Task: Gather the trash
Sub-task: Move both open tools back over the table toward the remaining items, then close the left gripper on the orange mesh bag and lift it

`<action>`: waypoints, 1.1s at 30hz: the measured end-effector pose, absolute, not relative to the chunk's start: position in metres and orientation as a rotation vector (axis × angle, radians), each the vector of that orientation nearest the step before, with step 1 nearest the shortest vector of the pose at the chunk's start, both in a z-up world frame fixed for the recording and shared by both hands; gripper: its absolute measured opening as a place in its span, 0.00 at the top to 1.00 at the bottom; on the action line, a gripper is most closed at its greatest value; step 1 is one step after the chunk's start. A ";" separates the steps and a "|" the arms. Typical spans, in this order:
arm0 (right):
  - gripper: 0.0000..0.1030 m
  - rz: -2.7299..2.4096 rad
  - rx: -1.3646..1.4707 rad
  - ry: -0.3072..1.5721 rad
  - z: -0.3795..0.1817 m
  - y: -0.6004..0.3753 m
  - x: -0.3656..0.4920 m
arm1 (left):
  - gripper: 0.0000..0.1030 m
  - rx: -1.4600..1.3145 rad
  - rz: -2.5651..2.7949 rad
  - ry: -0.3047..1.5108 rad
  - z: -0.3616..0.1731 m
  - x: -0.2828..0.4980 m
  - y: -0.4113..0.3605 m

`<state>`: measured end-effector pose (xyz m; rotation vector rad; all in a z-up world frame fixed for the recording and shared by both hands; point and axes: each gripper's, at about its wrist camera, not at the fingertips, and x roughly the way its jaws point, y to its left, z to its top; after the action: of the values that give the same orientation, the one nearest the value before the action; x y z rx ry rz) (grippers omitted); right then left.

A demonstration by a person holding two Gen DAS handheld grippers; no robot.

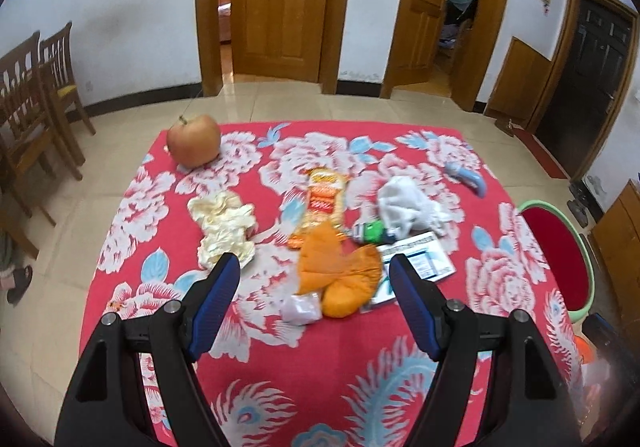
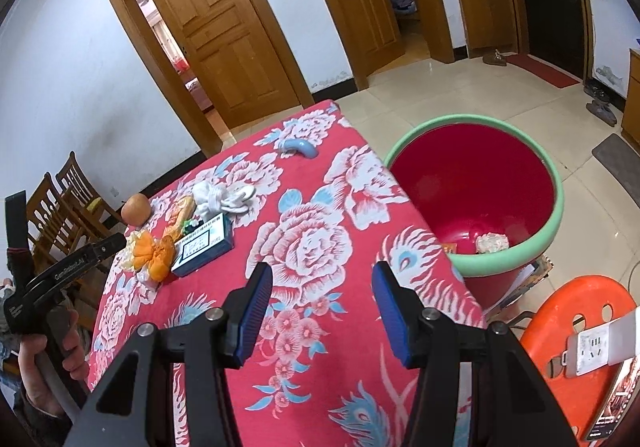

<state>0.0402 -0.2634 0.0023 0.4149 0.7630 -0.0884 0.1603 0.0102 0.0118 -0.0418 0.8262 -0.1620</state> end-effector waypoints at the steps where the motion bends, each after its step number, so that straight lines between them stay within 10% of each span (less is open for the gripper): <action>1: 0.46 -0.086 0.410 0.767 0.001 -0.261 0.041 | 0.26 -0.045 -0.159 0.837 0.008 0.163 0.012; 13: 0.46 -0.093 0.388 0.799 -0.006 -0.255 0.051 | 0.26 -0.044 -0.202 0.857 -0.016 0.182 0.005; 19: 0.46 -0.090 0.381 0.811 -0.009 -0.251 0.054 | 0.76 -0.042 -0.275 0.892 -0.023 0.189 -0.001; 33: 0.46 -0.038 0.332 0.819 -0.007 -0.229 0.067 | 0.96 -0.066 -0.342 0.804 0.005 0.168 0.009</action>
<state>0.0666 -0.2289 -0.0068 0.3323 0.8191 -0.0382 0.1679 0.0091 0.0045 -0.0661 0.8040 -0.3423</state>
